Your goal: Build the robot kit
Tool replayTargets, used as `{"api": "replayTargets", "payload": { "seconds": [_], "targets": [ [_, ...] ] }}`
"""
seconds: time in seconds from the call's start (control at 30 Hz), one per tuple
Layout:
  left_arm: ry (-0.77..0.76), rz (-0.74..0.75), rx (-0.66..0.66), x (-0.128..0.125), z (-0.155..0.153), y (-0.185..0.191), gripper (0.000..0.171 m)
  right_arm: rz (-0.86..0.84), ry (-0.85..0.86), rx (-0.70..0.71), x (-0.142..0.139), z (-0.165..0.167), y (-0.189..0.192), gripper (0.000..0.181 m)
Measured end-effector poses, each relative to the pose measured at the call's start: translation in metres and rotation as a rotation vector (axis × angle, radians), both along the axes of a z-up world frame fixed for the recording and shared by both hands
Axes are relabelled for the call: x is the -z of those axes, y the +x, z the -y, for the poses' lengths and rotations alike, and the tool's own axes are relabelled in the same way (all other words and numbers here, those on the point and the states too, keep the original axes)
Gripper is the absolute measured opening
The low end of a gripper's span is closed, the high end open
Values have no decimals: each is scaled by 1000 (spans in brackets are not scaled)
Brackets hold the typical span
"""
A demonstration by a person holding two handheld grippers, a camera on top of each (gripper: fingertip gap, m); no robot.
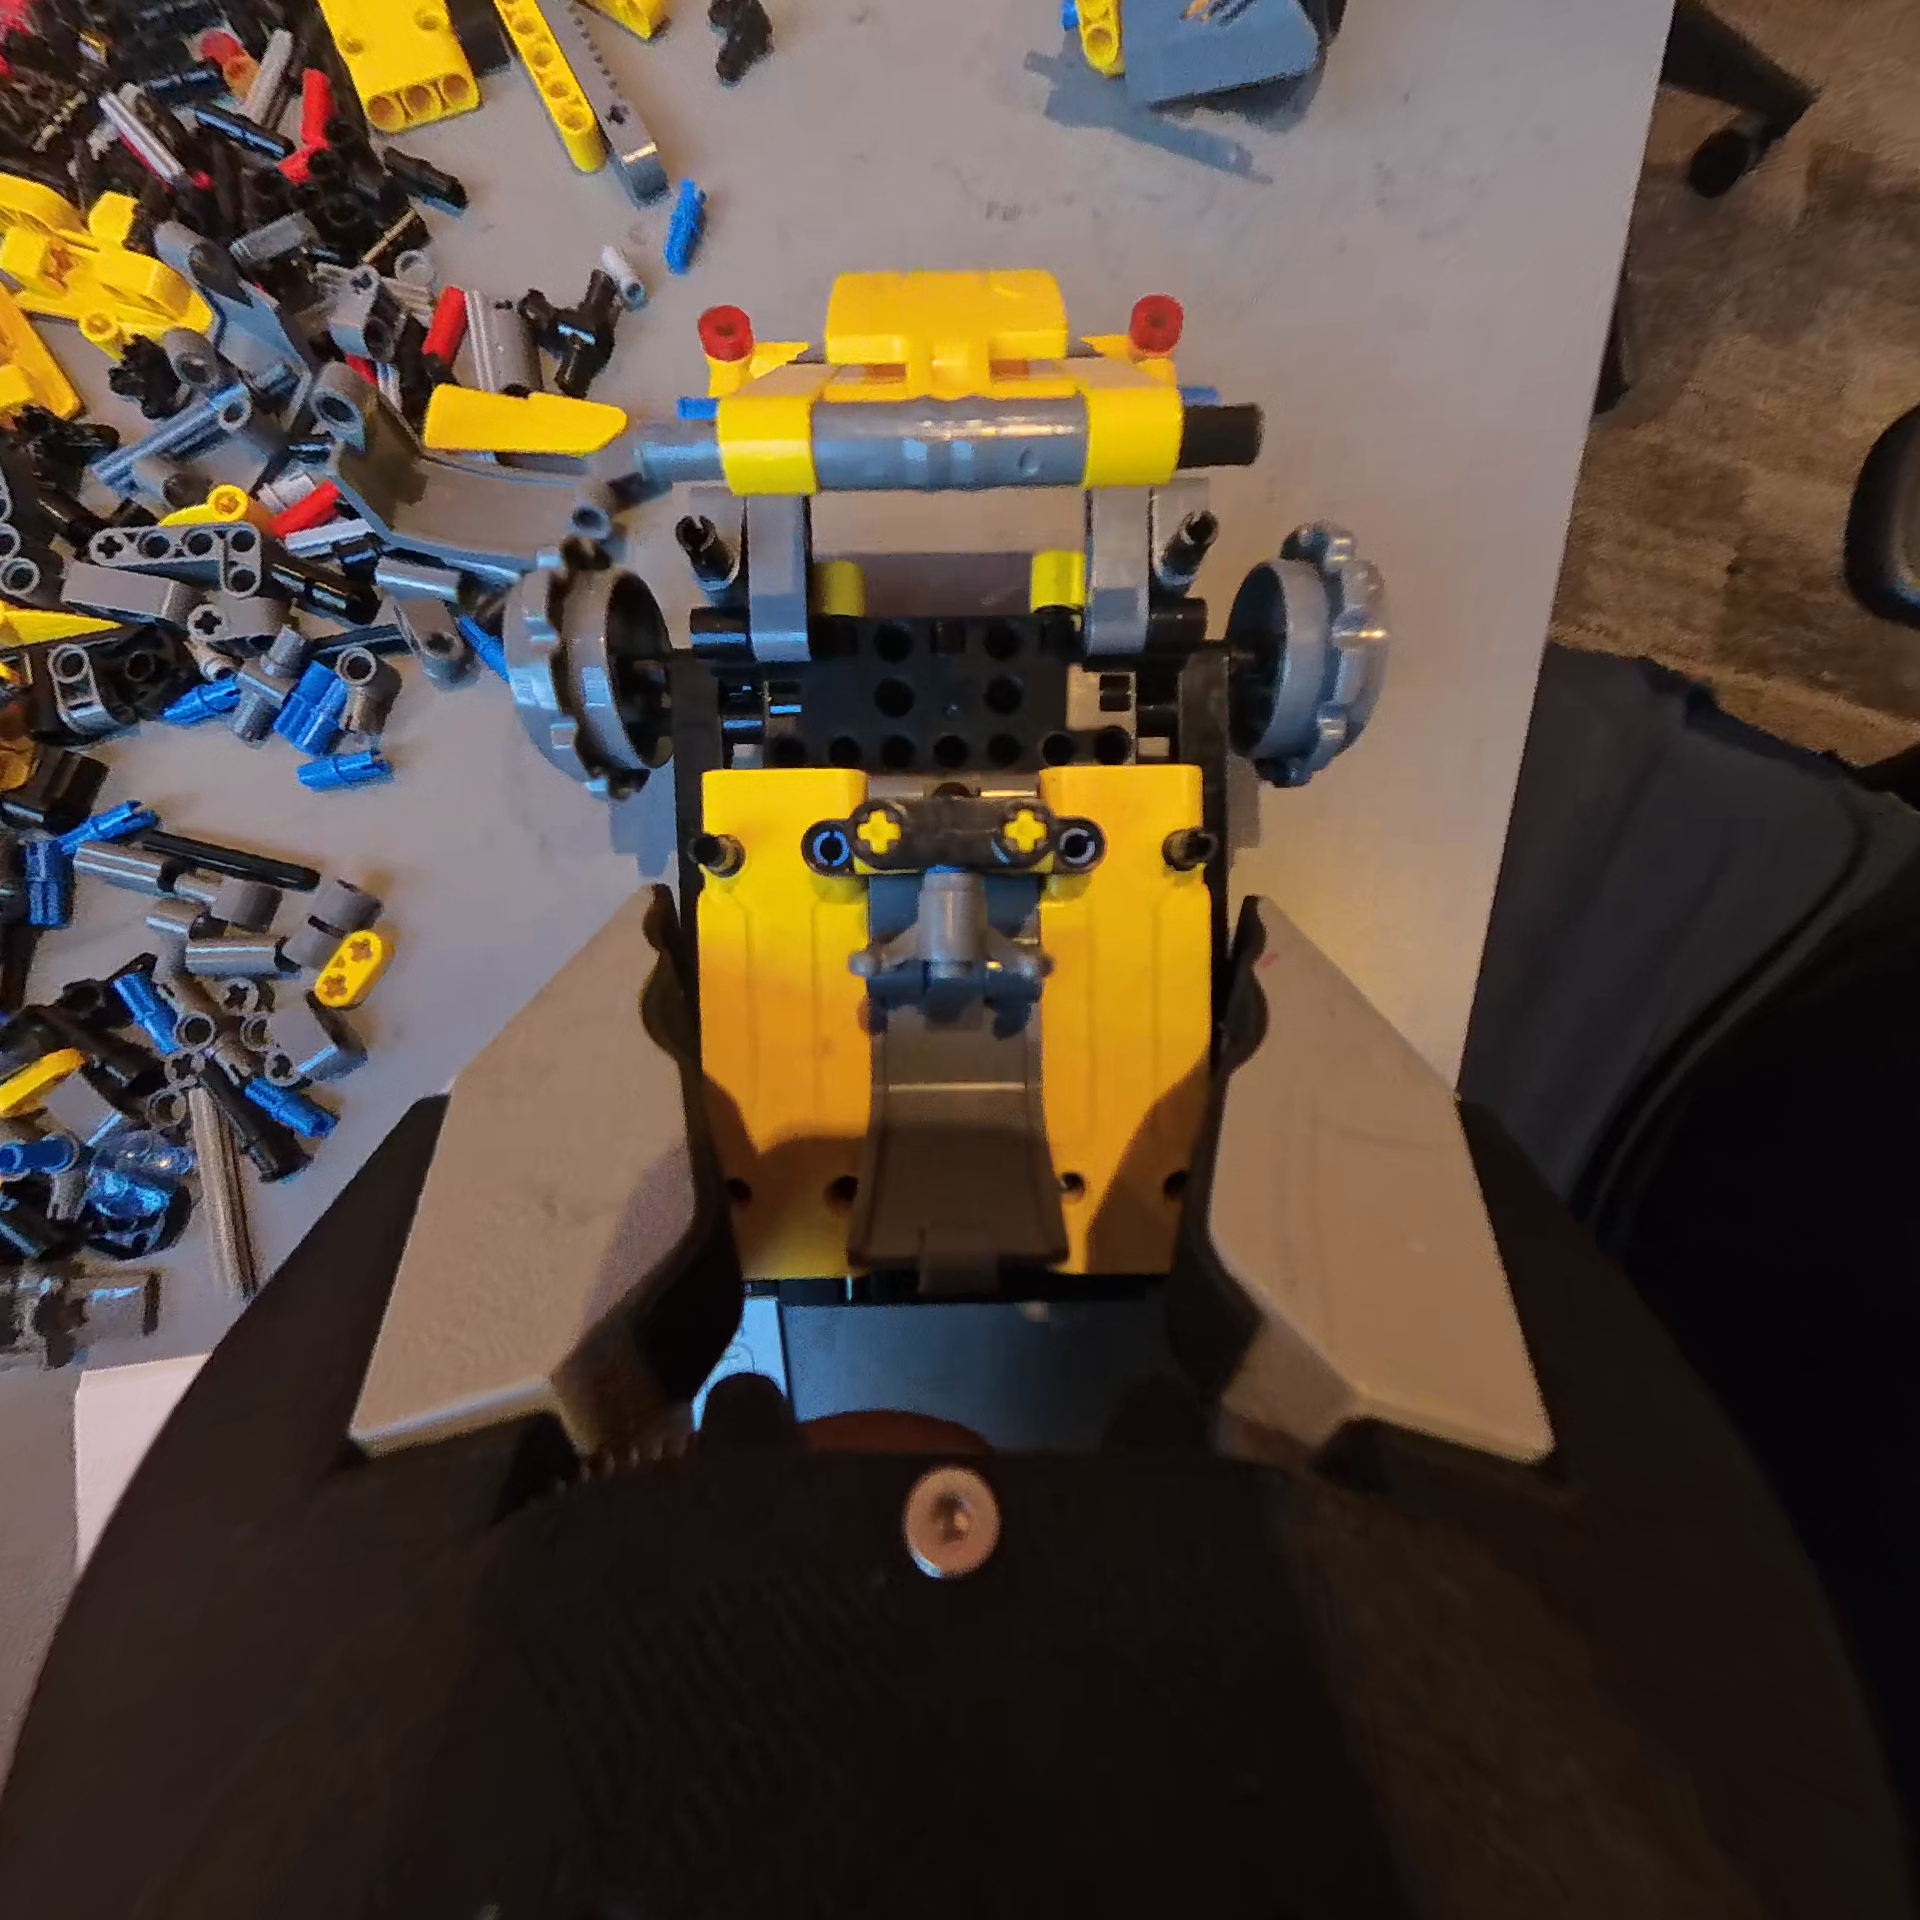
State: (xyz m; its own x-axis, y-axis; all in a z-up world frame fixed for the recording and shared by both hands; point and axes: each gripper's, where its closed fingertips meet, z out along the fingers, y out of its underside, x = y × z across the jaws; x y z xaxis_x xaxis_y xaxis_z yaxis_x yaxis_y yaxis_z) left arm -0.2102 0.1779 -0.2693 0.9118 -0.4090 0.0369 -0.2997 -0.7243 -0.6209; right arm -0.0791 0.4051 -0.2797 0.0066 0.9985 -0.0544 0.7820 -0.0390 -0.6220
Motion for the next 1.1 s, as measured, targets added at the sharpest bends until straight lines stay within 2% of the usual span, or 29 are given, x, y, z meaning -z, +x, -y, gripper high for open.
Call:
{"api": "replayTargets", "payload": {
  "seconds": [0.13,0.27,0.37,0.4,0.47,0.57,0.7,0.83,0.93,1.03,1.1],
  "targets": [
    [-29,-66,-18,3,1,-3,102,-23,17,10,-3,5,3,21],
    [-27,-114,36,-1,5,6,103,-62,62,71,-19,9,3,23],
    [-26,-117,31,-6,1,8,105,-157,74,35,-50,43,-10,29],
    [-14,-151,23,-9,-3,4,115,-178,78,-3,-59,59,-15,30],
    [-25,-201,20,-12,-7,-1,126,-194,122,-53,-69,83,-22,30],
    [-11,-179,40,-20,-9,7,132,-188,152,-101,-74,105,-26,30],
    [6,-147,15,-29,6,0,129,-164,180,-48,-75,89,-11,30],
    [94,-13,-72,-48,33,-11,119,-235,109,69,-83,58,11,28],
    [223,249,-140,-74,50,-11,117,-298,34,159,-83,34,27,28],
    [310,509,-170,-95,68,-12,117,-359,-121,173,-76,31,31,33],
    [349,572,-203,-96,78,-19,115,-376,-177,161,-67,31,30,35]
  ]
}}
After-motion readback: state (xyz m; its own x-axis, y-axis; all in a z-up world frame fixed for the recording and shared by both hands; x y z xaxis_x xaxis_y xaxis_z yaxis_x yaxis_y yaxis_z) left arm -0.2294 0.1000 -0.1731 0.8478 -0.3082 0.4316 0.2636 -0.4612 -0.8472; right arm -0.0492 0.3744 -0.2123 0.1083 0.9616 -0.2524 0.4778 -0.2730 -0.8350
